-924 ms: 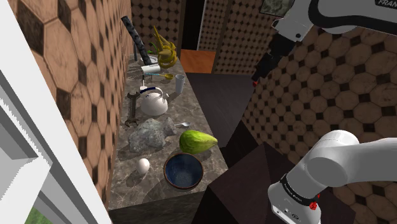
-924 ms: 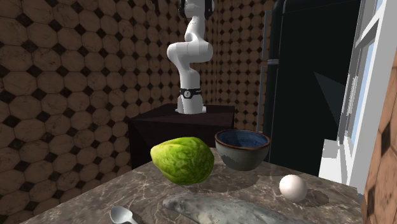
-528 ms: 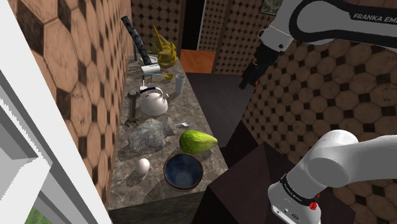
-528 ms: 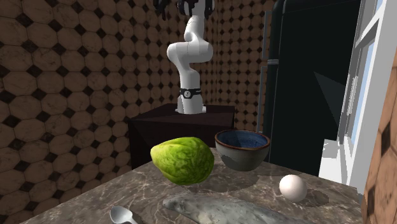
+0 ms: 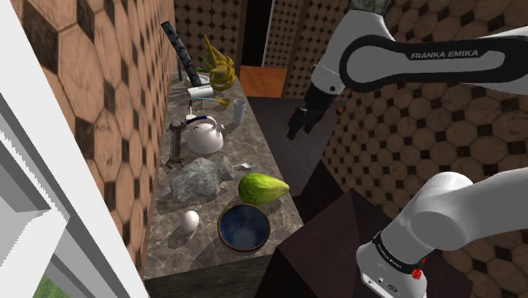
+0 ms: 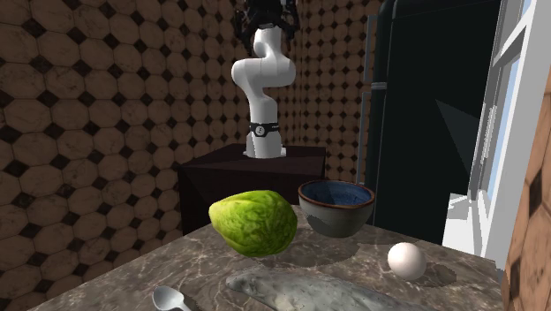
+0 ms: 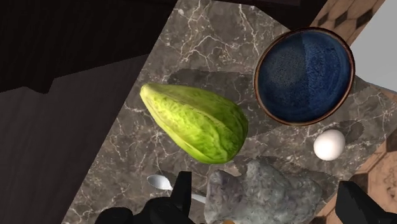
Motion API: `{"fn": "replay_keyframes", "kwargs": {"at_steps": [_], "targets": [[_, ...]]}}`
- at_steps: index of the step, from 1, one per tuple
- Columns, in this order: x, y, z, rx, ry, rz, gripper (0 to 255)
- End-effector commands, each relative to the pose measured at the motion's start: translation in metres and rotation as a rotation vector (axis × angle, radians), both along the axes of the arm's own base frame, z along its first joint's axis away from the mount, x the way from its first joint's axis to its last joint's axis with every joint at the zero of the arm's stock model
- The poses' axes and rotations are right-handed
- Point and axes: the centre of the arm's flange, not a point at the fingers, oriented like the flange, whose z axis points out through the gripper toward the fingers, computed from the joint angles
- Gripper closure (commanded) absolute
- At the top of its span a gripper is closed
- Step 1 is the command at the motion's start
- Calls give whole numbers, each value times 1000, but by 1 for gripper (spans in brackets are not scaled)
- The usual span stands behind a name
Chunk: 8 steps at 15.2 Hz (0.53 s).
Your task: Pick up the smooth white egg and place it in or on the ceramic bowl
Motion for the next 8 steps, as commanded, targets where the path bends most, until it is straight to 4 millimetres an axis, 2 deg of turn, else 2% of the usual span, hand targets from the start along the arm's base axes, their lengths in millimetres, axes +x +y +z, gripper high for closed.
{"fn": "replay_keyframes", "kwargs": {"at_steps": [1,8], "targets": [[9,16,-20,0,4,-6,0],[41,73,-86,-1,22,-25,0]]}}
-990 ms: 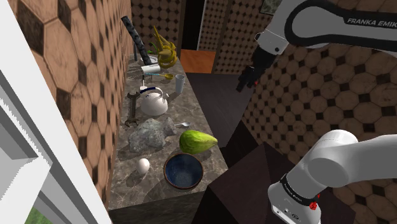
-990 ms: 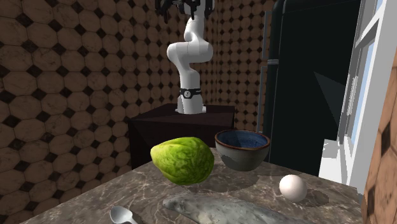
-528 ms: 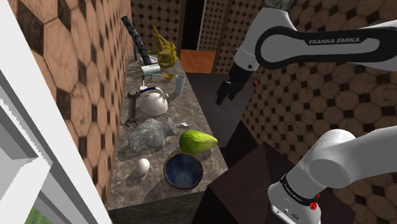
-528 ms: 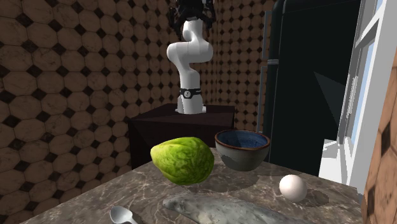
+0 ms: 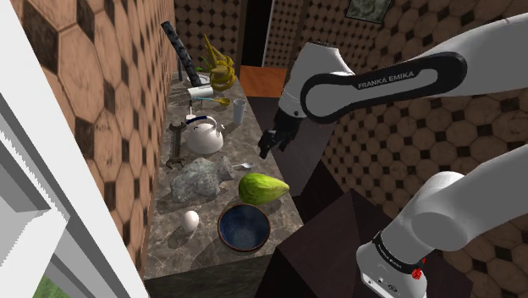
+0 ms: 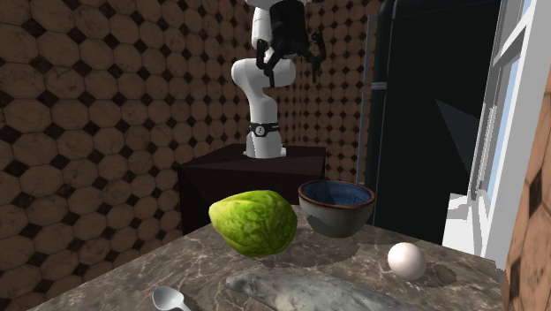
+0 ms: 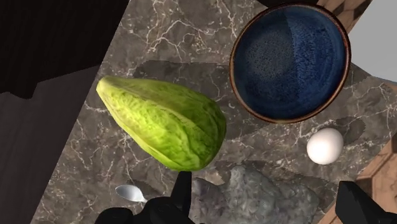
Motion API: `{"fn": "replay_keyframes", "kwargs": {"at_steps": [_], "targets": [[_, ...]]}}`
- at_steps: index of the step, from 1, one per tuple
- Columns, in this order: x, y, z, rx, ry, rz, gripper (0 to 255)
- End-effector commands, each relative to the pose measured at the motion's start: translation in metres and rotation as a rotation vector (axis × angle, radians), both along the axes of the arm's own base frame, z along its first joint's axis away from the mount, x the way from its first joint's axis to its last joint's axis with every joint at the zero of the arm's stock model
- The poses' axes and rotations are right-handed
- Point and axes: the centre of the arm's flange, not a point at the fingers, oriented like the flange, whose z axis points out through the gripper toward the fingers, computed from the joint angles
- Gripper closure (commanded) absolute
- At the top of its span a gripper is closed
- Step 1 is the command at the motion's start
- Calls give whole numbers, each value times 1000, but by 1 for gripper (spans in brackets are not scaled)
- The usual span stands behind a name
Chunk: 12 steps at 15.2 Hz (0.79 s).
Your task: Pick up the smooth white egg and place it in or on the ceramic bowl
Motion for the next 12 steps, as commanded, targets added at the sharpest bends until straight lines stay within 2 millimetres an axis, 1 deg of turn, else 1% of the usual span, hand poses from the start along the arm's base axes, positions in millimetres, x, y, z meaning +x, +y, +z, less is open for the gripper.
{"fn": "replay_keyframes", "kwargs": {"at_steps": [1,12], "targets": [[11,17,-21,1,4,-7,0],[61,105,-127,-1,33,-36,0]]}}
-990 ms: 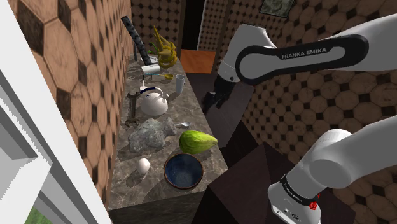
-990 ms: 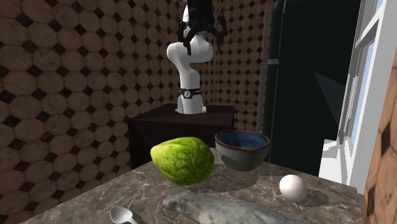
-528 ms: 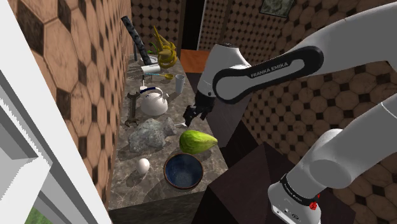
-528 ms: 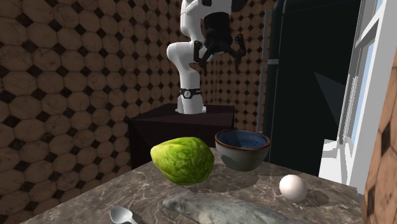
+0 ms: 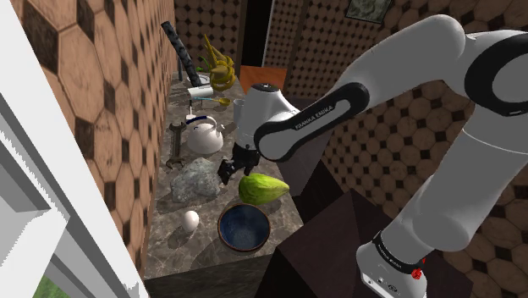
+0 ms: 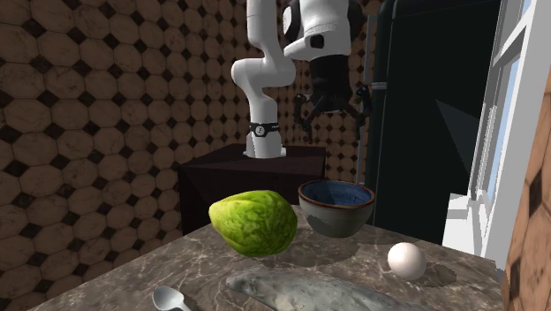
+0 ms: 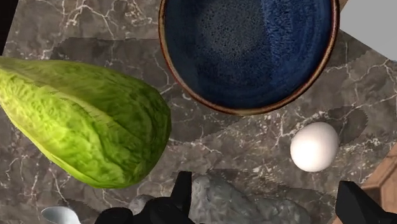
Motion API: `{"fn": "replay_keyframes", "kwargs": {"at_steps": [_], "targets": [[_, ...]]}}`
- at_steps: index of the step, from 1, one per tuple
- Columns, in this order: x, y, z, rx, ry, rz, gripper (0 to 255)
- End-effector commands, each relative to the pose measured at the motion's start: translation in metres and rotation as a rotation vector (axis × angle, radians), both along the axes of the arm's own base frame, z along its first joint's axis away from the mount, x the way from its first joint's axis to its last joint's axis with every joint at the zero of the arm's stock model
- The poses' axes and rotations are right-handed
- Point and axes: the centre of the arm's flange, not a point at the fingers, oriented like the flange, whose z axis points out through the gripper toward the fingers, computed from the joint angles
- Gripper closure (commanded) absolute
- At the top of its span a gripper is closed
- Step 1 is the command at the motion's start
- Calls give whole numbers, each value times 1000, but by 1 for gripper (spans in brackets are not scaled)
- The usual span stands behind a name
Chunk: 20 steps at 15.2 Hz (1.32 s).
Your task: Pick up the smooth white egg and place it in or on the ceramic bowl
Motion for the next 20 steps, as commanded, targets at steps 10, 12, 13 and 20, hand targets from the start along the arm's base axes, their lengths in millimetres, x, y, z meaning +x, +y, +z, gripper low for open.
{"fn": "replay_keyframes", "kwargs": {"at_steps": [10,12,13,20], "targets": [[50,89,-108,-2,28,-31,0],[59,105,-128,-2,34,-36,0],[64,112,-138,-2,36,-39,0],[80,142,-189,-3,46,-49,0]]}}
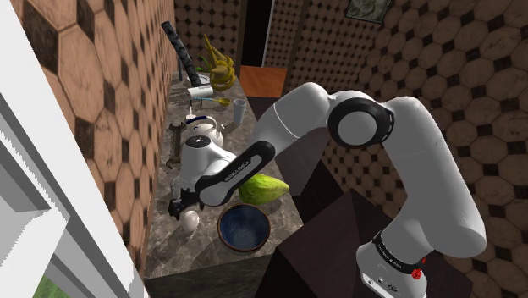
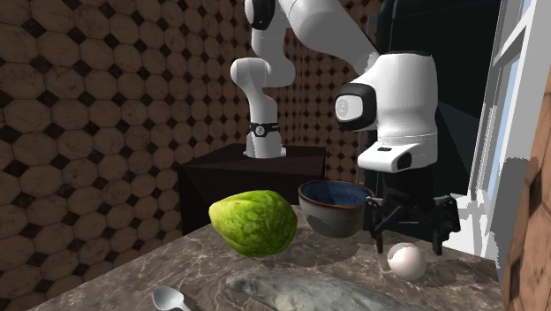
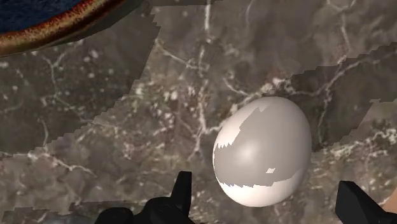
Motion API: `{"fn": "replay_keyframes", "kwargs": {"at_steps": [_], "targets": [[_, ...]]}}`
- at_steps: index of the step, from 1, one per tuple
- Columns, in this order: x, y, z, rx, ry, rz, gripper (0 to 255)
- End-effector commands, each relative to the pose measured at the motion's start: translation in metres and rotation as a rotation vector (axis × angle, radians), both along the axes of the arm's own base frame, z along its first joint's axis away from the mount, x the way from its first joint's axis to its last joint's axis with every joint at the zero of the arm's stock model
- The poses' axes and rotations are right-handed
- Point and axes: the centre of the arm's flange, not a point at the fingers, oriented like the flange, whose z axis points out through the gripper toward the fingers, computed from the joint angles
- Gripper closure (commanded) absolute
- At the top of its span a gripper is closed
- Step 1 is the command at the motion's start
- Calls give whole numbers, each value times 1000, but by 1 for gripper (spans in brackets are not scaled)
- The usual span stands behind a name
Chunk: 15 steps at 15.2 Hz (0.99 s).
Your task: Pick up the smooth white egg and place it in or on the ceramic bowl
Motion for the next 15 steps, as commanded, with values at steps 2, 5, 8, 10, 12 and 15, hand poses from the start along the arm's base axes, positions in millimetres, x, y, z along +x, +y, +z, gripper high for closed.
{"fn": "replay_keyframes", "kwargs": {"at_steps": [2,5,8,10,12,15], "targets": [[0,3,-15,0,0,0,0],[1,4,-29,0,0,0,0],[1,4,-29,0,0,0,0],[1,4,-29,0,0,0,0],[1,4,-29,0,0,0,0],[1,4,-29,0,0,0,255]]}}
